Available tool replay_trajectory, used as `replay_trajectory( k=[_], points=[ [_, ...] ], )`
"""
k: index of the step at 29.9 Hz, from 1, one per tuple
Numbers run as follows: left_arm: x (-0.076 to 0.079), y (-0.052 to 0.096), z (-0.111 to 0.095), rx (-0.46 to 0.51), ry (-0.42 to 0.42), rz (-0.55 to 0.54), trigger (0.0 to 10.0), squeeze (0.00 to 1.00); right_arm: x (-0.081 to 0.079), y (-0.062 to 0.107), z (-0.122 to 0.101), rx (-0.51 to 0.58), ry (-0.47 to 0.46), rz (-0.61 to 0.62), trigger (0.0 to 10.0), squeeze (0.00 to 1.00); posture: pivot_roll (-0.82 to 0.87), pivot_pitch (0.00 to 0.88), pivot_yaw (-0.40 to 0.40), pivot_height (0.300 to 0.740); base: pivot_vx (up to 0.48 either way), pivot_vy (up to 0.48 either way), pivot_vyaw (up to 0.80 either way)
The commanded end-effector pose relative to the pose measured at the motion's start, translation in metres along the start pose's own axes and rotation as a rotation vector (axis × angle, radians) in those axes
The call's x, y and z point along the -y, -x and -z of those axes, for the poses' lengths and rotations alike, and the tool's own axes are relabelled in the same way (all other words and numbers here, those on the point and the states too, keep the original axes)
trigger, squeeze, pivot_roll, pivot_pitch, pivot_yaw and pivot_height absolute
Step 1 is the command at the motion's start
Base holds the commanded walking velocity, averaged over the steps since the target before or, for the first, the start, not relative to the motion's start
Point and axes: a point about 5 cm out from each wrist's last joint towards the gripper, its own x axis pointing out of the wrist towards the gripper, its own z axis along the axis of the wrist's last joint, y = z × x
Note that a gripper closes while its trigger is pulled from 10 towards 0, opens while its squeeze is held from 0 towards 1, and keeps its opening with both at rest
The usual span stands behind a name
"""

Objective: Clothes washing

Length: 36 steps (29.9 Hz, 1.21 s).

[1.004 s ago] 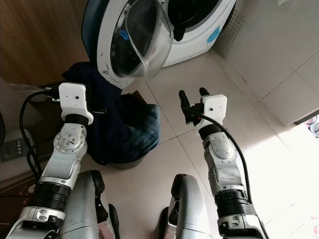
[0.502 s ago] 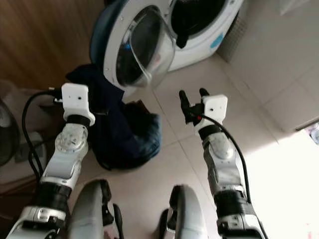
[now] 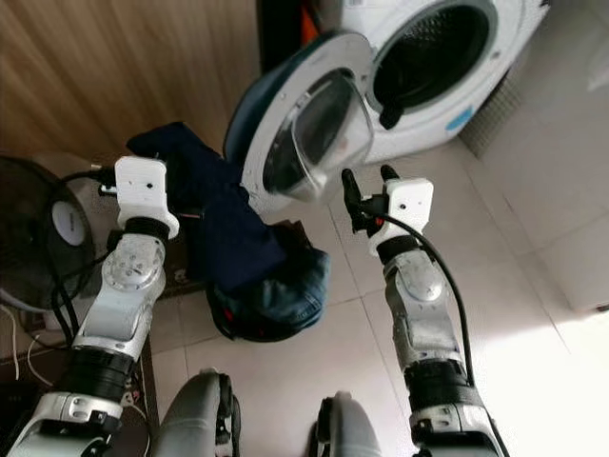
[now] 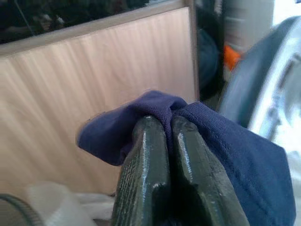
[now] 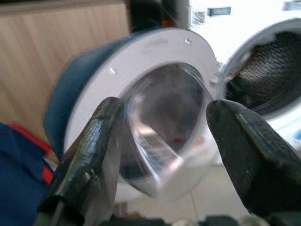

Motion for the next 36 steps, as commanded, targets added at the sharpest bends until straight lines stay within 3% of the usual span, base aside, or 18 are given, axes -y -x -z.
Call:
replay_trajectory(
  k=[1, 5, 21, 36],
  points=[
    [-0.006, -0.005, -0.008, 0.054, 0.010, -0.015, 10.0, 0.00, 0.000, 0.000, 0.003, 0.004, -0.014, 0.013, 10.0, 0.00, 0.17, 0.151, -0.023, 0.723, 0.000, 0.000, 0.00],
    [-0.007, -0.009, -0.011, 0.065, 0.007, -0.011, 10.0, 0.00, 0.001, -0.002, 0.002, 0.011, -0.013, 0.017, 10.0, 0.00, 0.17, 0.135, -0.015, 0.740, 0.000, 0.000, 0.00],
    [-0.009, -0.022, -0.019, 0.103, -0.006, 0.015, 10.0, 0.00, -0.004, -0.011, 0.002, 0.046, -0.044, 0.027, 10.0, 0.00, 0.19, 0.096, 0.027, 0.740, 0.000, 0.000, 0.00],
    [-0.007, -0.023, -0.023, 0.130, -0.007, 0.020, 10.0, 0.00, 0.000, -0.011, 0.004, 0.057, -0.042, 0.042, 10.0, 0.00, 0.20, 0.097, 0.037, 0.740, 0.000, 0.000, 0.00]
  ],
)
